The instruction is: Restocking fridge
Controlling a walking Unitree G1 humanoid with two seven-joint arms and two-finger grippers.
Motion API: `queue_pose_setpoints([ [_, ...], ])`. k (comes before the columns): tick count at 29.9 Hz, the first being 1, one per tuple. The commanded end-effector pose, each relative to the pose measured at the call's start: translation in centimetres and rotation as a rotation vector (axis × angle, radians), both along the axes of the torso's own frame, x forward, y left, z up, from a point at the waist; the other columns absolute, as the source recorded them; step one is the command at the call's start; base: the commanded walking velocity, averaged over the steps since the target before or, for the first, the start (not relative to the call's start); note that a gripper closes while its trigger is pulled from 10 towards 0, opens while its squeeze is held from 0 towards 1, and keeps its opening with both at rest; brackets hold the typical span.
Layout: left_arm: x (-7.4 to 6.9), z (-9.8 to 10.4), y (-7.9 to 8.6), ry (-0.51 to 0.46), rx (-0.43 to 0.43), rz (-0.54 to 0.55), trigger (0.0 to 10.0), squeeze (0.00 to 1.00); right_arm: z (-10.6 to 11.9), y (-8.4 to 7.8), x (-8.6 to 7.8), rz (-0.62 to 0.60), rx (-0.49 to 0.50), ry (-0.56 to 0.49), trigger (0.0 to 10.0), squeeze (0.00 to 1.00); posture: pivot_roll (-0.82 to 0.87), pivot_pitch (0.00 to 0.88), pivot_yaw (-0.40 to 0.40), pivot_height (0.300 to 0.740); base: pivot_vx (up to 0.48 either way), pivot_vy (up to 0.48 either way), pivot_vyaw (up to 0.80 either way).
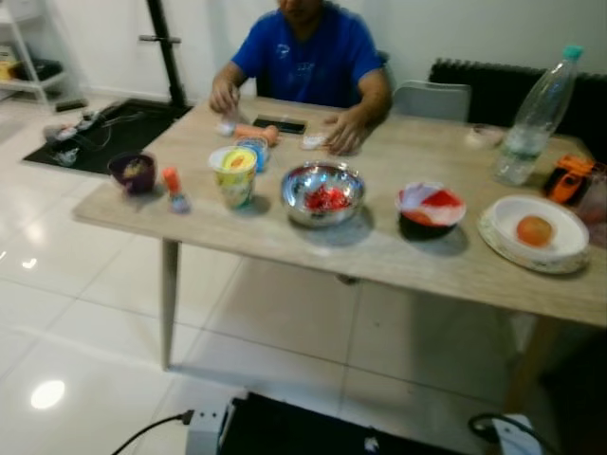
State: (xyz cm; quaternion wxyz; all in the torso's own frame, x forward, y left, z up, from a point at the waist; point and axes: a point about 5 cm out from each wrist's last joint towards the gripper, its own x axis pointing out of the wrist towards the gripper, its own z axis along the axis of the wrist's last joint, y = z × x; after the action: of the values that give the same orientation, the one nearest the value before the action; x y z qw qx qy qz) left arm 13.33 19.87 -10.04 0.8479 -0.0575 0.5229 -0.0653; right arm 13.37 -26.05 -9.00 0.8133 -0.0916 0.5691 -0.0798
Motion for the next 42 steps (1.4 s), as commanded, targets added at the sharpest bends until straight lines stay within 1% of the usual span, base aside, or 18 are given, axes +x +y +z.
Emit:
queue_pose_setpoints([
  [1, 0.39, 0.14, 0.07, -0.010, 0.013, -0.021, 10.0, 0.00, 0.06, -0.21, -0.02, -0.006, -0.004, -0.001, 10.0, 0.00, 0.01, 0.000, 0.001, 0.740, 0.000, 0.000, -0.79],
  [10, 0.39, 0.14, 0.06, -0.012, 0.014, -0.014, 10.0, 0.00, 0.02, -0.12, -0.06, -0.013, -0.006, -0.005, 10.0, 0.00, 0.01, 0.000, 0.003, 0.740, 0.000, 0.000, -0.79],
  [15, 0.42, 0.15, 0.05, -0.013, 0.016, -0.025, 10.0, 0.00, 0.02, -0.04, 0.03, -0.004, -0.008, -0.011, 10.0, 0.00, 0.01, 0.000, 0.003, 0.740, 0.000, -0.049, 0.00],
  [20, 0.46, 0.17, 0.17, -0.015, 0.032, -0.025, 10.0, 0.00, 0.05, 0.03, 0.15, -0.006, -0.006, -0.019, 10.0, 0.00, 0.01, 0.000, 0.003, 0.740, 0.000, -0.457, 0.00],
  [22, 0.57, 0.22, 0.34, -0.033, 0.046, 0.007, 10.0, 0.00, 0.07, 0.03, 0.21, -0.008, -0.005, -0.021, 10.0, 0.00, 0.01, 0.000, 0.001, 0.740, 0.000, 0.000, 0.00],
  [24, 0.63, 0.26, 0.38, -0.041, 0.053, 0.007, 10.0, 0.00, 0.07, 0.03, 0.22, -0.008, -0.005, -0.022, 10.0, 0.00, 0.01, 0.000, 0.001, 0.740, 0.000, 0.000, 0.00],
  [29, 0.78, 0.35, 0.63, -0.068, 0.078, 0.055, 10.0, 0.00, 0.08, 0.01, 0.22, -0.010, -0.002, -0.024, 10.0, 0.00, 0.01, 0.000, -0.003, 0.740, 0.000, 0.000, 0.00],
  [33, 0.85, 0.41, 0.76, -0.083, 0.080, 0.090, 10.0, 0.00, 0.08, 0.07, 0.28, -0.009, 0.007, -0.031, 10.0, 0.00, 0.01, 0.000, 0.002, 0.740, 0.000, 0.000, 0.00],
  [34, 0.90, 0.43, 0.81, -0.087, 0.082, 0.095, 10.0, 0.00, 0.14, 0.14, 0.48, -0.002, 0.017, -0.046, 10.0, 0.00, 0.01, 0.000, 0.003, 0.740, 0.000, 0.000, 0.00],
  [37, 0.93, 0.45, 0.82, -0.087, 0.088, 0.082, 10.0, 0.00, 0.25, 0.14, 0.74, -0.008, 0.029, -0.064, 10.0, 0.00, 0.01, 0.000, 0.002, 0.740, 0.000, 0.000, 0.00],
  [39, 0.97, 0.45, 0.67, -0.083, 0.076, 0.054, 10.0, 0.00, 0.33, 0.10, 0.90, -0.007, 0.033, -0.071, 10.0, 0.00, 0.01, 0.000, 0.002, 0.740, 0.000, -0.472, 0.00],
  [42, 0.97, 0.45, 0.66, -0.083, 0.076, 0.049, 10.0, 0.00, 0.35, 0.07, 0.94, -0.005, 0.032, -0.071, 10.0, 0.00, 0.01, 0.000, 0.002, 0.740, 0.000, -0.469, 0.00],
])
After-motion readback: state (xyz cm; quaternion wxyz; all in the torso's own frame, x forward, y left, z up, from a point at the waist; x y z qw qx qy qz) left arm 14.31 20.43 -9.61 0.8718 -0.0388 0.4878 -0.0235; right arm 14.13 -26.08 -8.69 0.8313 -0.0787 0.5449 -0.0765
